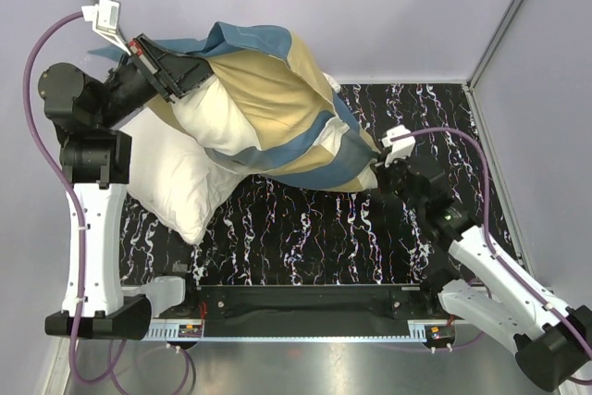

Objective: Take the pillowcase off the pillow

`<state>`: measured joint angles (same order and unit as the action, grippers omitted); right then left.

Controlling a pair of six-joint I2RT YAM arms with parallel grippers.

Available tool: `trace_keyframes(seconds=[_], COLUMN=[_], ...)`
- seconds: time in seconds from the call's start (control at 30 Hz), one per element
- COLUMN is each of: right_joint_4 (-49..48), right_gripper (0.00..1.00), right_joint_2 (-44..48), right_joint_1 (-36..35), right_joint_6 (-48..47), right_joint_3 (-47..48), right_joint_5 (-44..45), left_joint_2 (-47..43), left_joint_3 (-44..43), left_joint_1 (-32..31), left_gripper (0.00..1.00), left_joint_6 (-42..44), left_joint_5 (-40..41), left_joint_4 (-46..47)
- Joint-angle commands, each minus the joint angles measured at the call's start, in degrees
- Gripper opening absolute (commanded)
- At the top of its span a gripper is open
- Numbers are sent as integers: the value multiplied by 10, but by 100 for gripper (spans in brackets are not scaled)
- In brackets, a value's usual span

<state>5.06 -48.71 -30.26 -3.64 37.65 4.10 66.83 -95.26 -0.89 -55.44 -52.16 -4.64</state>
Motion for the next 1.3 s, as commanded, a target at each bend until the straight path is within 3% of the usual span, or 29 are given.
trace_keyframes(seconds=[0.0, 0.13, 0.23, 0.33, 0.47, 0.6, 0.77, 0.97, 1.1, 1.23, 1.27], right_joint_4=[48, 135, 190, 237, 254, 267, 264, 200, 179, 161, 161], right_gripper=[0, 0, 0, 0, 0, 0, 0, 0, 0, 0, 5], right_joint_2=[26, 28, 27, 22, 21, -29, -124, -219, -284, -332, -340], right_joint_1=[5, 4, 4, 5, 4, 4, 15, 132, 151, 156, 158], right_joint_6=[-1, -15, -15, -8, -12, -21, -19, 93, 101, 97, 95], right_joint_3=[116, 229, 317, 389, 432, 478, 483, 392, 371, 384, 398], right_joint_5=[71, 154, 165, 152, 172, 211, 222, 99, 120, 132, 132], left_joint_2=[-55, -107, -151, -187, -213, -177, -136, -84, -53, -33, -30], left_joint_3=[10, 80, 168, 198, 241, 271, 304, 258, 244, 242, 240], left_joint_1=[2, -1, -23, -45, -60, -60, -61, -65, -68, -73, -73], left_gripper=[0, 0, 0, 0, 0, 0, 0, 0, 0, 0, 0], left_joint_6=[44, 153, 187, 224, 253, 263, 286, 381, 430, 420, 419], left_joint_5=[40, 131, 170, 212, 231, 211, 217, 286, 319, 299, 298], left_joint_4=[2, -86, -119, -165, -199, -209, -209, -316, -352, -332, -331])
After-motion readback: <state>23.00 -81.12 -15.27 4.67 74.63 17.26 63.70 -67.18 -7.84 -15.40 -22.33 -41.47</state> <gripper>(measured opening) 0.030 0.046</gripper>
